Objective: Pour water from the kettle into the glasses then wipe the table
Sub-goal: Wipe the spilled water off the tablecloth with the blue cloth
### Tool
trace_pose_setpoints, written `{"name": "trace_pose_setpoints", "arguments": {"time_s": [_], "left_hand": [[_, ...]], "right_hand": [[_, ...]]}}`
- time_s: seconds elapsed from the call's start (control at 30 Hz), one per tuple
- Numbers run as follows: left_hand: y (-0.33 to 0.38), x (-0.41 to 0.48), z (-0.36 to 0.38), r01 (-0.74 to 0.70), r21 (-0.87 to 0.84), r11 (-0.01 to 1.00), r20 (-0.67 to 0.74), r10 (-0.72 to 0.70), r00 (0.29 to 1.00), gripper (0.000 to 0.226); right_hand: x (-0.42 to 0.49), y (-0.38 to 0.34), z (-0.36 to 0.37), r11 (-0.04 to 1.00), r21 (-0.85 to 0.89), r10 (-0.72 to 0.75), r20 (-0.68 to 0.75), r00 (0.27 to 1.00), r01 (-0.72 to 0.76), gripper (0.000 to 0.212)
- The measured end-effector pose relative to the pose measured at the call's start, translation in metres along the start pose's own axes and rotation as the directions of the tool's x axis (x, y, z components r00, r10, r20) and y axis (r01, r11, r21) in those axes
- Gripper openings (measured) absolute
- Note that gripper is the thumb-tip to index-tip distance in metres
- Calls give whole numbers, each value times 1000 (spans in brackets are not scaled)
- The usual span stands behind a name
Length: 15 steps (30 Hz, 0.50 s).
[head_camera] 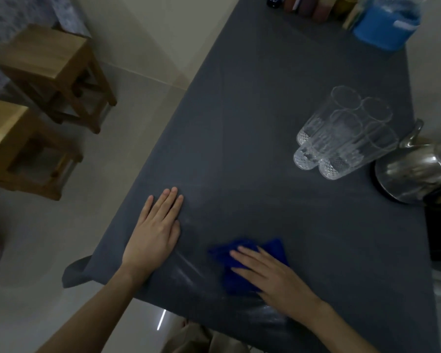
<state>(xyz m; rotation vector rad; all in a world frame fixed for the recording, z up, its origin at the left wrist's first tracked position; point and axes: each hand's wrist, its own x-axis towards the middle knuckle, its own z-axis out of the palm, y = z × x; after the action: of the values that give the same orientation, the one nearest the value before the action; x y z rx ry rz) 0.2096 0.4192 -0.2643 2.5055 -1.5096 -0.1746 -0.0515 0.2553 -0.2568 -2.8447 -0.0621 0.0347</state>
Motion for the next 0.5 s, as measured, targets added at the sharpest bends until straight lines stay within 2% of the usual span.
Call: {"name": "trace_pose_setpoints", "arguments": {"time_s": [0.07, 0.1, 0.13, 0.17, 0.27, 0.33, 0.37, 0.43, 0.5], "left_hand": [[0, 0, 1, 1, -7, 1000, -12, -1, 1000, 53], [0, 0, 2, -1, -12, 1000, -17, 1, 1000, 53], [0, 0, 2, -3, -18, 1000, -22, 3, 1000, 54], [0, 0, 2, -5, -21, 1000, -25, 5, 1000, 54], [1, 0, 2, -10, -11, 1000, -28, 10, 1000, 54], [0, 0, 3, -13, -14, 1000, -31, 13, 999, 54], [1, 0, 3, -14, -19, 1000, -35, 13, 999, 54], [1, 0, 2, -15, -20, 1000, -42, 14, 999, 53], [2, 0, 2, -20, -16, 1000, -45, 19, 999, 53]], "right_hand": [[-49, 25, -8, 990, -49, 129, -5, 992, -130, 73], [-73, 38, -14, 971, -31, 234, -38, 971, -235, 70], [-94, 51, -20, 937, -20, 345, -82, 935, -348, 58], [-112, 62, -28, 894, -27, 440, -137, 888, -447, 45], [-132, 79, -38, 724, 39, 676, -242, 696, -689, 44], [-119, 77, -33, 610, 141, 774, -315, 549, -780, 34], [-106, 71, -29, 582, 191, 795, -338, 503, -790, 35], [-75, 56, -21, 588, 236, 791, -370, 488, -773, 37], [-38, 32, -12, 637, 238, 759, -360, 543, -733, 38]]}}
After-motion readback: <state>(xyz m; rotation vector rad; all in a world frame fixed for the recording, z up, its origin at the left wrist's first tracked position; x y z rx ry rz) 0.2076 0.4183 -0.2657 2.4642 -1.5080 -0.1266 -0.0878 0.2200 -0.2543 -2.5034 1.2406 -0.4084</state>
